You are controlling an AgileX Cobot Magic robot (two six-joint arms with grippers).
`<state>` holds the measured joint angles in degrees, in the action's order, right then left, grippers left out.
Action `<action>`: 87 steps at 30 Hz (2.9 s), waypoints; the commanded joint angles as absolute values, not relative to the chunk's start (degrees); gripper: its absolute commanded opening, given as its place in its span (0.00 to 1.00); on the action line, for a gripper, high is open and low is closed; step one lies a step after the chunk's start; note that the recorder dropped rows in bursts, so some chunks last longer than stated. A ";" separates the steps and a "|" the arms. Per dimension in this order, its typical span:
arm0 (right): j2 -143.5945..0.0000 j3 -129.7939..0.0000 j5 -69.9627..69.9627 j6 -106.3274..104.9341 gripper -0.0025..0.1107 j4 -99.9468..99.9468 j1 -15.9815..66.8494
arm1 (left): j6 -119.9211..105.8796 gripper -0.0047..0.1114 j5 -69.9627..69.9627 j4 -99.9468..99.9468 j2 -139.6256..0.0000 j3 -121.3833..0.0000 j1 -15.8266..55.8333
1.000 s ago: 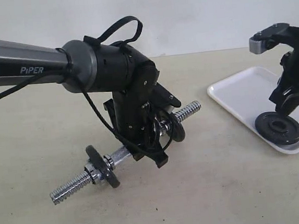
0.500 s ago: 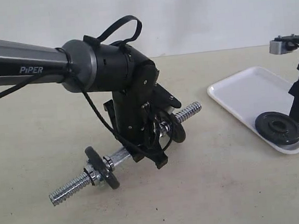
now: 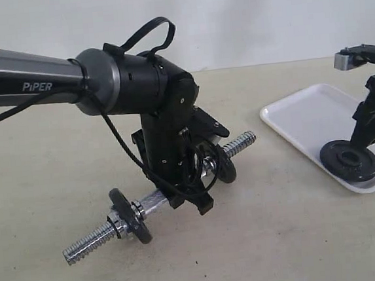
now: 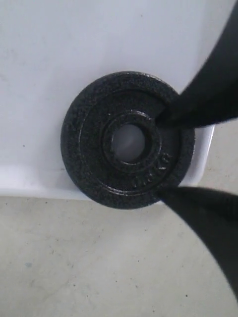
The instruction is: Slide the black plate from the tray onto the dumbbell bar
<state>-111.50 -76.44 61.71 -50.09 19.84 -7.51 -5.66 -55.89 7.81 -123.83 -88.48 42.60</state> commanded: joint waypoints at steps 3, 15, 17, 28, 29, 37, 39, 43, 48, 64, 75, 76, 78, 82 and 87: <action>-111.33 -76.70 57.69 -45.50 0.75 19.58 -8.02 | -6.49 0.08 -55.91 8.36 -120.73 -89.33 42.69; -111.33 -76.70 56.95 -45.51 0.75 20.87 -8.02 | -6.99 0.08 -55.53 8.36 -120.73 -89.33 42.69; -111.33 -76.70 58.16 -45.51 0.75 20.99 -8.02 | -6.99 0.08 -55.53 8.36 -120.73 -89.33 42.69; -111.33 -76.70 59.57 -45.41 0.95 20.78 -8.02 | -6.99 0.08 -55.53 8.36 -120.73 -89.33 42.69; -111.33 -76.70 59.57 -45.41 0.95 20.78 -8.02 | -6.99 0.08 -55.53 8.36 -120.73 -89.33 42.69; -111.33 -76.70 59.95 -45.39 0.95 28.35 -8.02 | -7.20 0.08 -55.53 8.36 -120.73 -89.33 42.69; -111.33 -76.70 59.95 -45.03 0.95 32.23 -8.02 | -7.20 0.08 -55.53 8.36 -120.73 -89.33 42.69; -111.33 -76.70 59.76 -45.03 0.95 37.22 -8.02 | -7.20 0.08 -55.53 8.36 -120.73 -89.33 42.69; -111.33 -76.70 59.47 -45.49 0.95 35.10 -8.02 | -7.20 0.08 -55.53 8.36 -120.73 -89.33 42.69; -112.80 -76.70 60.45 -40.58 0.95 22.24 -8.02 | -7.20 0.08 -55.53 8.36 -120.73 -89.33 42.69; -115.85 -76.70 57.80 -37.45 0.95 16.76 -5.59 | -7.20 0.08 -54.84 8.36 -120.73 -89.33 42.69; -115.95 -76.70 57.56 -37.58 0.95 16.76 -5.26 | -7.20 0.08 -54.58 8.36 -120.73 -89.33 42.69; -115.95 -76.70 57.15 -37.58 0.95 16.64 -4.29 | -7.20 0.08 -54.58 8.36 -120.73 -89.33 42.69; -115.95 -76.70 56.48 -37.58 0.95 14.13 -2.13 | -7.20 0.08 -54.58 8.36 -120.73 -89.33 42.69; -115.95 -76.70 54.87 -35.47 0.95 10.46 -0.65 | -7.20 0.08 -55.06 8.36 -120.73 -89.33 42.69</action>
<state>-116.00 -76.44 55.80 -36.09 11.99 -1.16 -6.94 -55.55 7.70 -123.83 -88.48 42.60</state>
